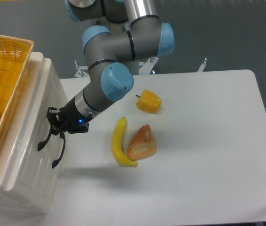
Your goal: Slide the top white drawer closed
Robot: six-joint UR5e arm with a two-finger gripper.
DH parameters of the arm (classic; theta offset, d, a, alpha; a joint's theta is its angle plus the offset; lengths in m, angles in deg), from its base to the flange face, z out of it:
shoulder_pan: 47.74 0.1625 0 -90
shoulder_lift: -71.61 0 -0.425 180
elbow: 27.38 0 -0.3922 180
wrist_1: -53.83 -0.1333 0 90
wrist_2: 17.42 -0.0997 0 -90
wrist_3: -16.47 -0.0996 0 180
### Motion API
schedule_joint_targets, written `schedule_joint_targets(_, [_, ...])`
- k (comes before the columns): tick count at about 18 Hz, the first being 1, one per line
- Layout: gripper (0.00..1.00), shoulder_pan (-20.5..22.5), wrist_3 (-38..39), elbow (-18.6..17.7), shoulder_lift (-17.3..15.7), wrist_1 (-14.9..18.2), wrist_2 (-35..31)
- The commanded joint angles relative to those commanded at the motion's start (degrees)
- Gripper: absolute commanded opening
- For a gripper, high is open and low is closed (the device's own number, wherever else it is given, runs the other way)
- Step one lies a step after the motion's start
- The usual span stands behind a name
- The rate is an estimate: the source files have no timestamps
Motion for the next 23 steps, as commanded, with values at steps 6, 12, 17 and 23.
schedule_joint_targets(6, [0.24, 6.0, -0.5, -0.3, -0.4, 0.2, -4.3])
schedule_joint_targets(12, [0.24, 17.0, -1.1, 0.3, -2.0, 0.7, -7.7])
schedule_joint_targets(17, [0.25, 23.6, -5.0, 0.6, -2.5, 0.7, -11.9])
schedule_joint_targets(23, [0.39, 27.4, -11.2, 0.7, -2.0, 0.1, -21.7])
